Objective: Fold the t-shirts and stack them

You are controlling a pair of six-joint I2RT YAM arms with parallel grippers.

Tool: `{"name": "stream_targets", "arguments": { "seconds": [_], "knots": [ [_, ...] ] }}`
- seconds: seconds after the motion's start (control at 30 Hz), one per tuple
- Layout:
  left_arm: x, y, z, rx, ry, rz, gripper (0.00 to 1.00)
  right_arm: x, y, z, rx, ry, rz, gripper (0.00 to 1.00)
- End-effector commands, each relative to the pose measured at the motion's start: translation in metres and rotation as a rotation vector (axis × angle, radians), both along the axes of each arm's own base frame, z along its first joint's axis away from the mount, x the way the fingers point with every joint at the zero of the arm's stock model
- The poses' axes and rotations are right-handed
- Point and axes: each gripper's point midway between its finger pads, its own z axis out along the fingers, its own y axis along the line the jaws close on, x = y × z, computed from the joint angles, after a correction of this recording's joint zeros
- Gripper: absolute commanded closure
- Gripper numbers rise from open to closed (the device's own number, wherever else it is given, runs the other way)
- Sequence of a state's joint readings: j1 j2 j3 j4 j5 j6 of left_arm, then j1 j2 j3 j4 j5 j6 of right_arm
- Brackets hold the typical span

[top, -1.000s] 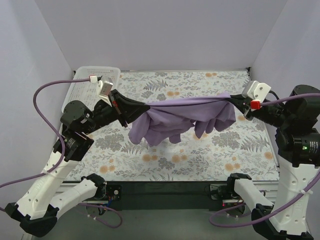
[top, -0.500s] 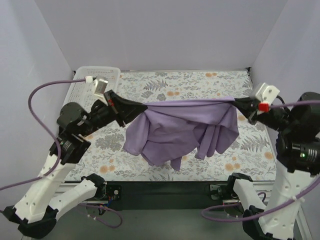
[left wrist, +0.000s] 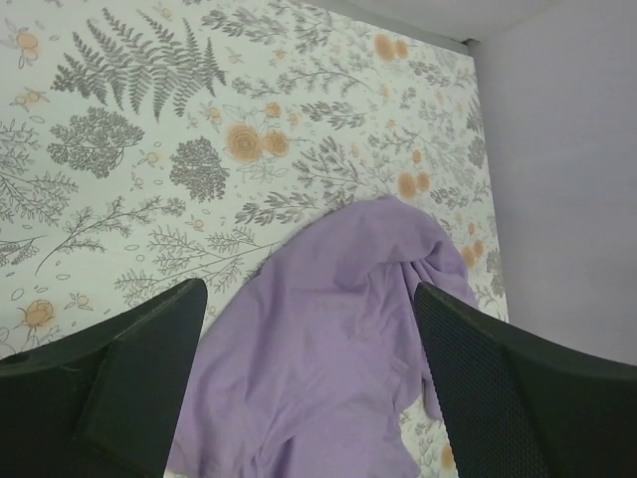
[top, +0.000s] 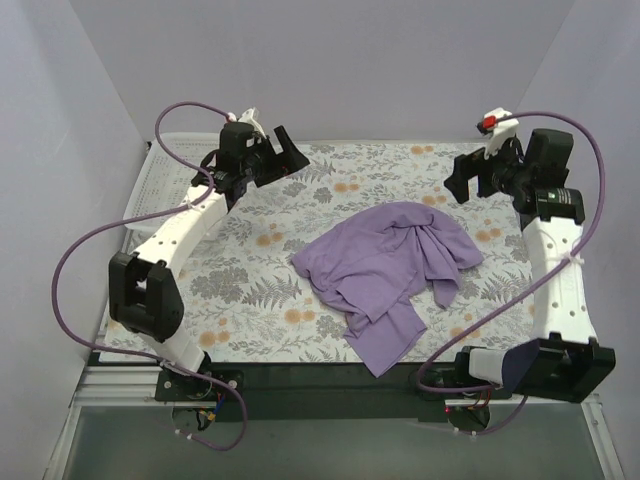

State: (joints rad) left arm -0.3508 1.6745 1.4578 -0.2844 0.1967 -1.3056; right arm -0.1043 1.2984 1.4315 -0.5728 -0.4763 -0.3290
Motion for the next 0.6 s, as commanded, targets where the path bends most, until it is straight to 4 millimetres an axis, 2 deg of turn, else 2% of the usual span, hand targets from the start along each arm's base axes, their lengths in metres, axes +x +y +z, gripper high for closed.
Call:
{"name": "stream_targets", "arguments": {
  "seconds": [0.0,0.03,0.07,0.13,0.17,0.2,0.23,0.27,0.3,0.37,0.4,0.43,0.47,0.5,0.53,0.57],
  "knots": [
    [-0.045,0.003,0.095,-0.016,-0.221,-0.076,0.15,-0.047,0.022,0.021,-0.081,-0.16,0.19,0.02],
    [-0.056,0.002,0.085,-0.007,-0.208,-0.118,0.16,-0.067,0.042,-0.013,-0.029,-0.095,0.327,0.02],
    [-0.084,-0.004,0.057,-0.021,-0.144,-0.21,0.17,-0.082,0.049,-0.033,-0.041,-0.064,0.404,0.02],
    [-0.117,-0.012,0.031,-0.042,-0.078,-0.307,0.23,-0.103,0.06,-0.064,0.009,0.004,0.474,0.02],
    [-0.137,-0.015,0.022,-0.046,-0.064,-0.351,0.25,-0.115,0.061,-0.095,0.036,0.085,0.474,0.04],
    [-0.166,-0.029,-0.013,-0.025,0.009,-0.417,0.26,-0.119,0.061,-0.105,0.042,0.1,0.476,0.05],
    [-0.182,-0.036,-0.026,-0.008,0.029,-0.448,0.27,-0.124,0.062,-0.115,0.053,0.126,0.478,0.06],
    [-0.196,-0.045,-0.032,-0.004,0.023,-0.481,0.28,-0.131,0.063,-0.132,0.07,0.166,0.475,0.07],
    [-0.223,-0.061,-0.054,0.026,0.056,-0.545,0.3,-0.132,0.062,-0.133,0.071,0.154,0.471,0.07],
    [-0.241,-0.081,-0.068,0.073,0.039,-0.6,0.34,-0.125,0.05,-0.14,0.077,0.138,0.398,0.05],
    [-0.265,-0.099,-0.076,0.106,0.027,-0.672,0.34,-0.123,0.044,-0.141,0.073,0.127,0.357,0.05],
    [-0.264,-0.106,-0.081,0.151,0.001,-0.651,0.34,-0.12,0.034,-0.144,0.073,0.131,0.308,0.04],
    [-0.266,-0.116,-0.095,0.198,0.006,-0.664,0.34,-0.118,0.031,-0.145,0.075,0.124,0.292,0.04],
    [-0.28,-0.129,-0.102,0.239,-0.017,-0.719,0.34,-0.119,0.029,-0.151,0.085,0.135,0.278,0.04],
    [-0.272,-0.137,-0.101,0.287,-0.055,-0.693,0.34,-0.12,0.025,-0.152,0.102,0.132,0.265,0.04],
    [-0.272,-0.142,-0.125,0.362,-0.033,-0.696,0.34,-0.119,0.024,-0.155,0.109,0.127,0.259,0.04]
  ]
}}
